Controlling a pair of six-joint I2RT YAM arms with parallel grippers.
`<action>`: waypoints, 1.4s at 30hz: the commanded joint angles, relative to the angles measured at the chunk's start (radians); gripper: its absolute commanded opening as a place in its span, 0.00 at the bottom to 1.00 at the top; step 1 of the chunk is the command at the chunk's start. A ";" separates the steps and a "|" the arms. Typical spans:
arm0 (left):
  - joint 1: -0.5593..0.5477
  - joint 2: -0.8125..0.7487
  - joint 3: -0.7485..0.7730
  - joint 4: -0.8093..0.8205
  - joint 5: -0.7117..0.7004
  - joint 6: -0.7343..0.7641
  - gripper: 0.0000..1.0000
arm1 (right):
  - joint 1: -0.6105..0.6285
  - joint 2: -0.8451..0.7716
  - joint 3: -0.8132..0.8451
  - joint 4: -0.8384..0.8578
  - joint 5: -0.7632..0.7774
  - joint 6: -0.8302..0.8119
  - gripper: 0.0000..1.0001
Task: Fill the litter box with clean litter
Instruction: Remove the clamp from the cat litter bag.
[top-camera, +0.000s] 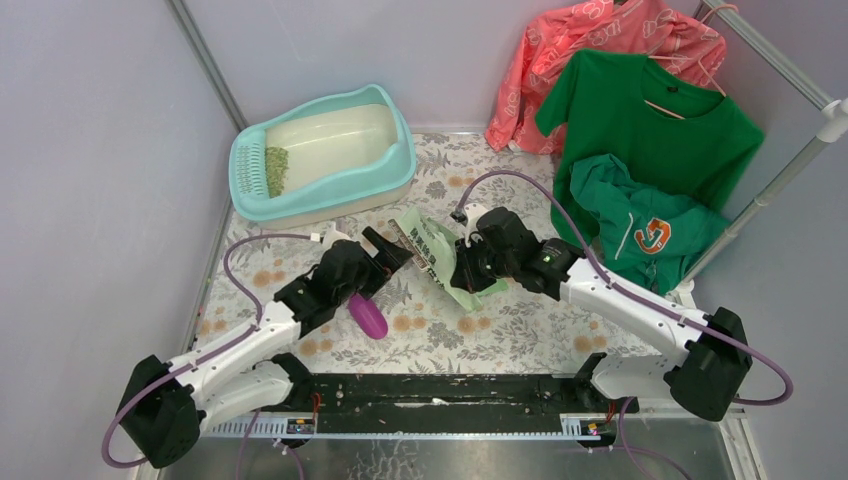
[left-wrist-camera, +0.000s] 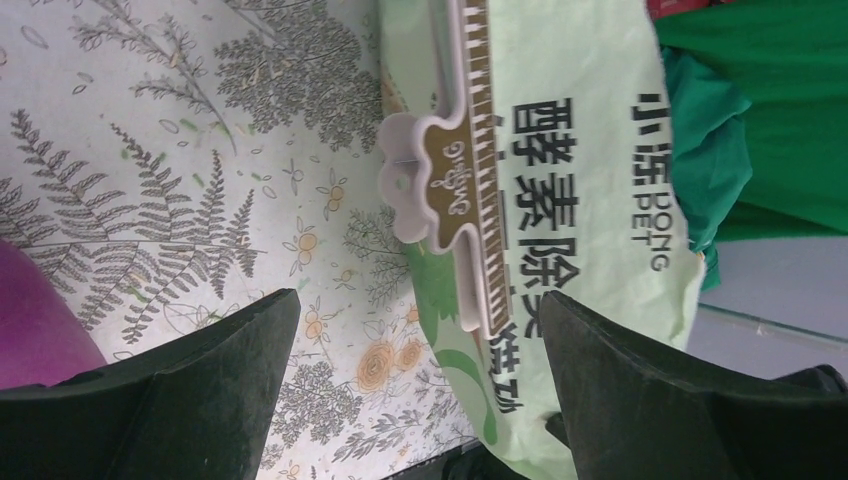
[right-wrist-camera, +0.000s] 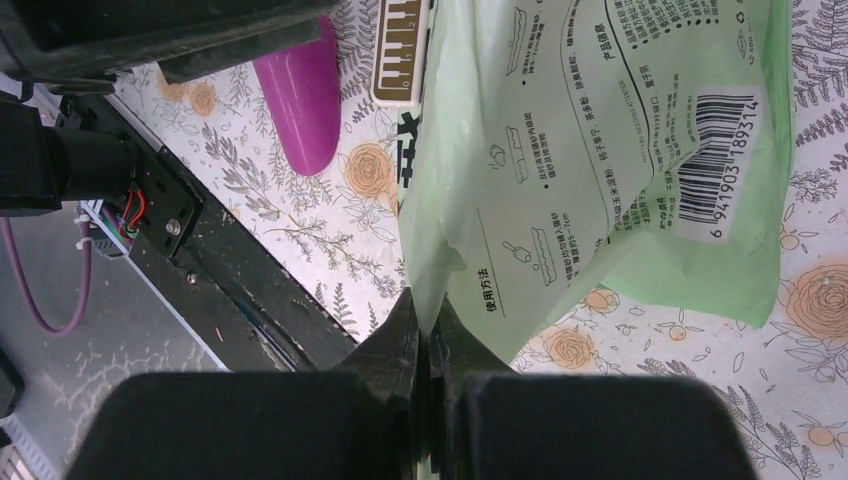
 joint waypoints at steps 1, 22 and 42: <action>0.007 -0.009 -0.043 0.104 -0.051 -0.070 0.99 | 0.003 -0.026 0.024 0.056 -0.012 0.009 0.00; 0.059 0.193 -0.113 0.510 -0.090 -0.117 0.85 | 0.001 -0.046 0.008 0.023 0.019 -0.011 0.00; 0.101 0.196 -0.188 0.648 -0.033 -0.174 0.71 | -0.034 -0.074 -0.024 0.029 -0.022 -0.026 0.00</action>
